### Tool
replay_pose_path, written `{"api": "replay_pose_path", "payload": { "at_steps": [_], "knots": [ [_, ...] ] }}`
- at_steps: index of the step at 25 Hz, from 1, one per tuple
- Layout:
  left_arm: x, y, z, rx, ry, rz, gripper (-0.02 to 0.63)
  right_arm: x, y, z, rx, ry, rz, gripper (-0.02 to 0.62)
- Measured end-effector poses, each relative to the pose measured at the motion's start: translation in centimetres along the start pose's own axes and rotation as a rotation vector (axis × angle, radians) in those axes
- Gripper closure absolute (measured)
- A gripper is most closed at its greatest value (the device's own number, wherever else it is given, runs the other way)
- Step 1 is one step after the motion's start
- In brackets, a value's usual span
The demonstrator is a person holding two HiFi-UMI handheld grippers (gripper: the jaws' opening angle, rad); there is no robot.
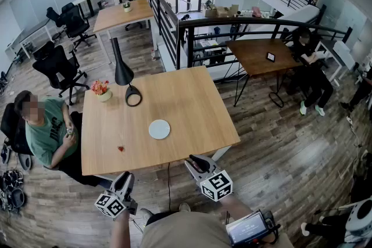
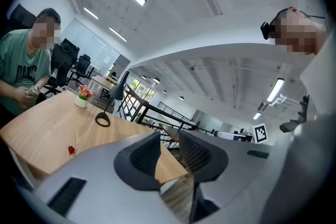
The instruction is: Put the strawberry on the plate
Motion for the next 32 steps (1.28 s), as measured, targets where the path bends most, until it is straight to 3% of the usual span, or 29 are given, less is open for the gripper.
{"api": "replay_pose_path", "payload": {
  "at_steps": [9,15,32],
  "knots": [
    [0.3,-0.4,-0.4,-0.005,-0.003,-0.013,0.511,-0.3,-0.1,0.0,-0.004,0.014,-0.009,0.495],
    [0.0,-0.5,-0.8,0.013,-0.002,-0.014,0.511,1.3,0.4,0.5,-0.061,-0.068,0.071,0.495],
    [-1.9,-2.2,-2.7,0.057,0.0,-0.033,0.511,-0.2,2.8,-1.9,-0.022,-0.06,0.022,0.495]
  ]
}}
Point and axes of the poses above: the fingertips, and each gripper's own axes: y backward along the fingers, x to its left, z out of its top, the point moved 1 cm from there along y, backward along the fingers, and after that the axes turned 6 degrees about z, right-handed, at the moved point
